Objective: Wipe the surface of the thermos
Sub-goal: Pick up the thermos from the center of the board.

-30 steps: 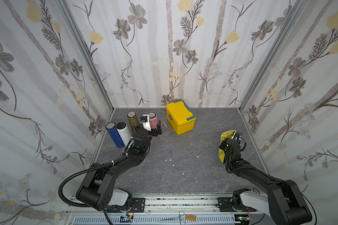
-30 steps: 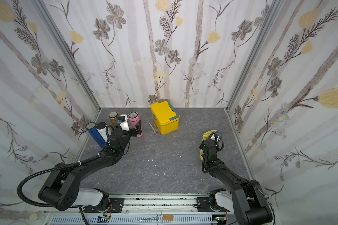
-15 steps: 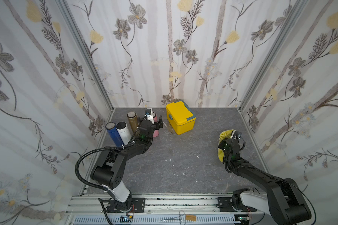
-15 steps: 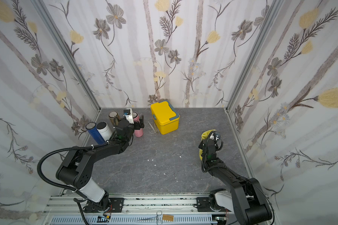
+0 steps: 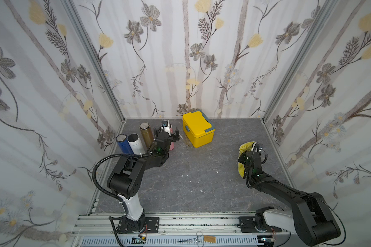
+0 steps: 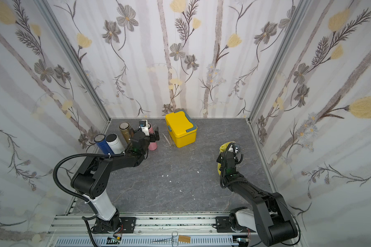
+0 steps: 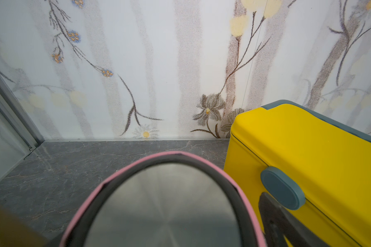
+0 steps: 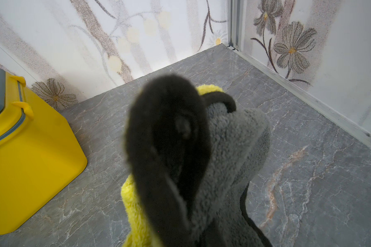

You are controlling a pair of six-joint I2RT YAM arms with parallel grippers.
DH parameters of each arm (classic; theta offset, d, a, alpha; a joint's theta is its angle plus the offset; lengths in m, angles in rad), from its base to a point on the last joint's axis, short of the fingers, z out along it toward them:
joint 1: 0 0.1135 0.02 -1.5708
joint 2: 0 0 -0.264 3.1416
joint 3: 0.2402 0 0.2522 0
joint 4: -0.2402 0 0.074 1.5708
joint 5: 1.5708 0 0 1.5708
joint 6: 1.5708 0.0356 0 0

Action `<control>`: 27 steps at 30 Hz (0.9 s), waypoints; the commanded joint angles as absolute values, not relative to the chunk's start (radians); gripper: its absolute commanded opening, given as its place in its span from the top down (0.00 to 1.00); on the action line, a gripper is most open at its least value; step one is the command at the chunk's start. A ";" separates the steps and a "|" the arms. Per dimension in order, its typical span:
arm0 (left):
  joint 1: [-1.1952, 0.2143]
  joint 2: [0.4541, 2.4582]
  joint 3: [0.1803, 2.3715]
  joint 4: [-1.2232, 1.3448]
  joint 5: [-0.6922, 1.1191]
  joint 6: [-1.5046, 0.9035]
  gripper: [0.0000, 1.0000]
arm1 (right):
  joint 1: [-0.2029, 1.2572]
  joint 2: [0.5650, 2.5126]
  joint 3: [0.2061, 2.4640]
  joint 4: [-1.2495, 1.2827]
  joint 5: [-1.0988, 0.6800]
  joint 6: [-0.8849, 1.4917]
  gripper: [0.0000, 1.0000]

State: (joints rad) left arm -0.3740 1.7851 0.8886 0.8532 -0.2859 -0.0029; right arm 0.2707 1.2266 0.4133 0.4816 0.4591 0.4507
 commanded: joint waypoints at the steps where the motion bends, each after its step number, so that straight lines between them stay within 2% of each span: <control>1: -0.371 1.799 0.896 0.938 -0.319 0.021 0.02 | 0.276 1.231 0.425 0.504 0.488 0.437 1.00; 21: -0.353 1.859 0.971 0.950 -0.291 0.023 0.11 | 0.294 1.267 0.459 0.482 0.510 0.429 1.00; 23: -0.351 1.866 0.980 0.945 -0.291 0.027 0.18 | 0.296 1.270 0.460 0.480 0.513 0.430 1.00; 27: -0.351 1.884 1.004 0.915 -0.287 0.029 0.67 | 0.298 1.269 0.460 0.479 0.515 0.430 1.00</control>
